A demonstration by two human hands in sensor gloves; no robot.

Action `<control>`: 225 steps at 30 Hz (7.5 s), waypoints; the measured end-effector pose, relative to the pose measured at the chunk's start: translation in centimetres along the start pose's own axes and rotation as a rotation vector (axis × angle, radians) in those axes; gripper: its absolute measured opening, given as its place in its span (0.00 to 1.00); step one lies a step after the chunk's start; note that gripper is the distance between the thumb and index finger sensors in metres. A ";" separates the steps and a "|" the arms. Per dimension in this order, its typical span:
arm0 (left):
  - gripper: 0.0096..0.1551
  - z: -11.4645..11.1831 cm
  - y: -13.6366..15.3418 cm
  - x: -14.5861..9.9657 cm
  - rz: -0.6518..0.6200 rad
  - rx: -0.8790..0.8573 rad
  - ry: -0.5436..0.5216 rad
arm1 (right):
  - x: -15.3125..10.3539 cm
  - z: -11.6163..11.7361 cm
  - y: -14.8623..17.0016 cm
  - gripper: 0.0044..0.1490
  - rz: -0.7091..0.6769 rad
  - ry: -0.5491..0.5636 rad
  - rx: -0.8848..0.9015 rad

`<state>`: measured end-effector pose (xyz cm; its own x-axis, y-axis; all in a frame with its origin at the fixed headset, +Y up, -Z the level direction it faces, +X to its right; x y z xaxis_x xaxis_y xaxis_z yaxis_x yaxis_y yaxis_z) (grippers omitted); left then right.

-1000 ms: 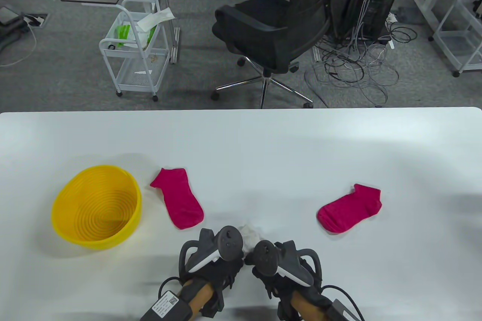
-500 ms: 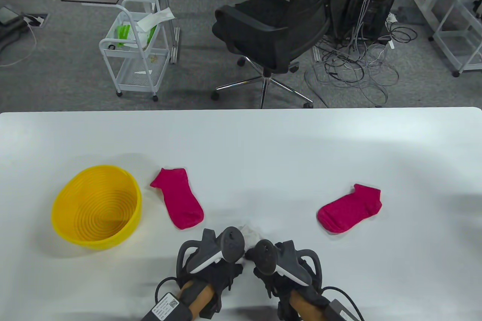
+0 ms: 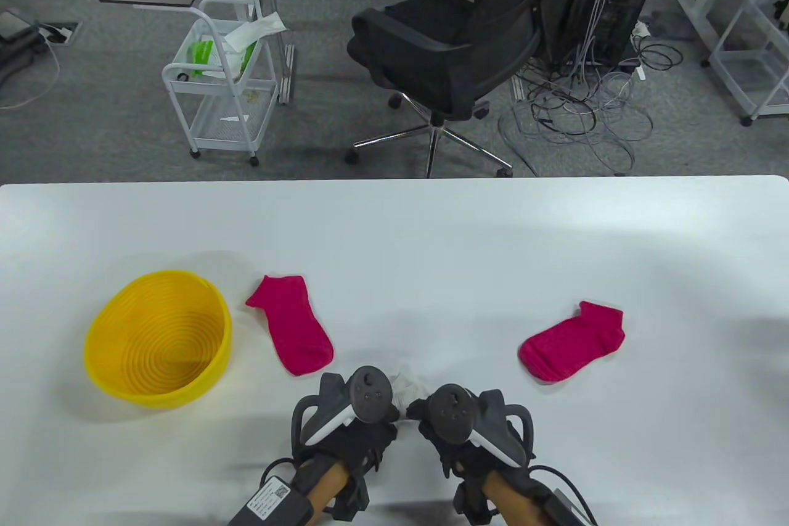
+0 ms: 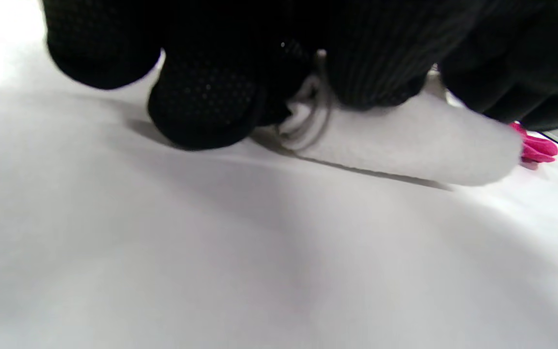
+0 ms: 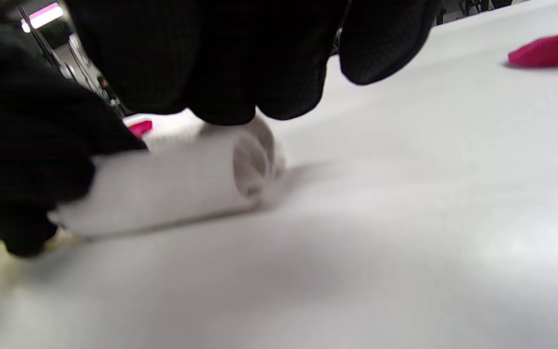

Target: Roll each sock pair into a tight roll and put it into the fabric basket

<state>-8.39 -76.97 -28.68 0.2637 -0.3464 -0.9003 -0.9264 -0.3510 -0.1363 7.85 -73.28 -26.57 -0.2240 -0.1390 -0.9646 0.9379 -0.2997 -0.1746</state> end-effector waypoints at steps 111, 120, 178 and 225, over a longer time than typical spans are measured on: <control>0.27 -0.4 1.7 0.3 0.038 -0.137 0.033 | -0.9 1.1 -2.2 0.27 -0.102 -0.059 -0.182; 0.29 0.0 1.5 0.0 0.050 -0.094 -0.017 | 0.0 2.1 -0.7 0.28 -0.017 -0.103 -0.104; 0.33 0.5 0.9 -0.3 -0.127 -0.170 0.099 | 0.8 3.4 0.0 0.39 0.025 -0.215 -0.120; 0.35 3.0 2.6 -1.7 0.051 -0.478 -0.147 | -1.9 -1.7 -1.9 0.34 -0.099 0.143 0.025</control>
<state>-12.00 -74.71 -28.77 0.1487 -0.2591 -0.9543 -0.7013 -0.7080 0.0829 6.95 -70.80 -24.77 -0.2734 0.0277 -0.9615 0.9057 -0.3292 -0.2670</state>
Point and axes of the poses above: the tracker on the back of each hand, its own y axis roughly to the little-finger side, its own x axis roughly from the wrist to the fingertips, z = x × y, the point moved 3 cm from there along x, roughly from the wrist to the fingertips, and after that the axes turned 1 degree about -y, right-handed, at the moved point
